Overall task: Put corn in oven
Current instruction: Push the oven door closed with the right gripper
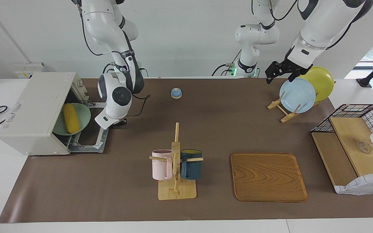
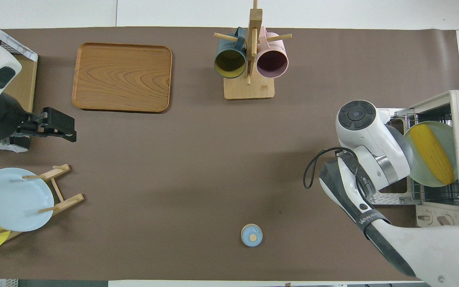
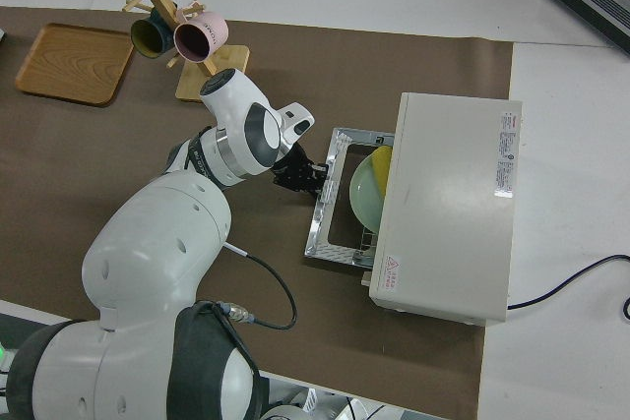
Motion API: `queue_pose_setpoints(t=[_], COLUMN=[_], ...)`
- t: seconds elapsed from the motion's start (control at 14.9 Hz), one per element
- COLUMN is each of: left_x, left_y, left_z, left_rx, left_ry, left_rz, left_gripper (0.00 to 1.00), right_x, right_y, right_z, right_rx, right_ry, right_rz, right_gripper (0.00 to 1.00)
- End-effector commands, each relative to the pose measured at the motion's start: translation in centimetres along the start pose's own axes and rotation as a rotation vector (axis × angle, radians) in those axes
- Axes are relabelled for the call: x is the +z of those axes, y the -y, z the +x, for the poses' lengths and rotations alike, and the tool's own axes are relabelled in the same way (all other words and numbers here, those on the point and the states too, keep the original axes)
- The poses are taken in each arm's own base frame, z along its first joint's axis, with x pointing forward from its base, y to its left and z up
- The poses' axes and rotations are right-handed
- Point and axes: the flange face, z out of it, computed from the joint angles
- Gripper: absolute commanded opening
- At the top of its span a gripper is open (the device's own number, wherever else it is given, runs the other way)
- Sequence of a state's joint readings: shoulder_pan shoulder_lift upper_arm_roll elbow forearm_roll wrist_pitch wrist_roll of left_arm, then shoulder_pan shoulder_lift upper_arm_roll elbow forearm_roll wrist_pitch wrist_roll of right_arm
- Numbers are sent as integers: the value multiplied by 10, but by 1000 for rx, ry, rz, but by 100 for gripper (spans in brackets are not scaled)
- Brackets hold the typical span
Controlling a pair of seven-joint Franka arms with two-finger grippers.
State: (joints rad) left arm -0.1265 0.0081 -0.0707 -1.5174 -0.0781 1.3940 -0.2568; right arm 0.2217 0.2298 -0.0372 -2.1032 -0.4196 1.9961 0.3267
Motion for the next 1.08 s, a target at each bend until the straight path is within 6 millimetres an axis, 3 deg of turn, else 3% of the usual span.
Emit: queue_pose_setpoints(t=[0.0, 0.13, 0.34, 0.61, 0.87, 1.01], left_x=[-1, -1, -1, -1, -1, -1], left_y=[3, 3, 3, 3, 3, 3], left_z=[-7, -7, -7, -7, -7, -7], left_rx=[-5, -5, -5, -5, -5, -5], left_ry=[9, 9, 9, 9, 9, 9], left_rz=[-3, -3, -3, -3, -3, -3], left_gripper=[100, 100, 100, 100, 100, 100], right_x=[-33, -56, -68, -61, -60, -76], right_y=[-54, -97, -136, -165, -173, -183], right_z=[4, -5, -20, -28, -35, -41], right_rx=[-39, -68, -64, -70, -42, -30], right_ry=[16, 28, 32, 60, 92, 83], right_rz=[-65, -47, -34, -19, 21, 33], right_gripper=[0, 0, 0, 0, 0, 0])
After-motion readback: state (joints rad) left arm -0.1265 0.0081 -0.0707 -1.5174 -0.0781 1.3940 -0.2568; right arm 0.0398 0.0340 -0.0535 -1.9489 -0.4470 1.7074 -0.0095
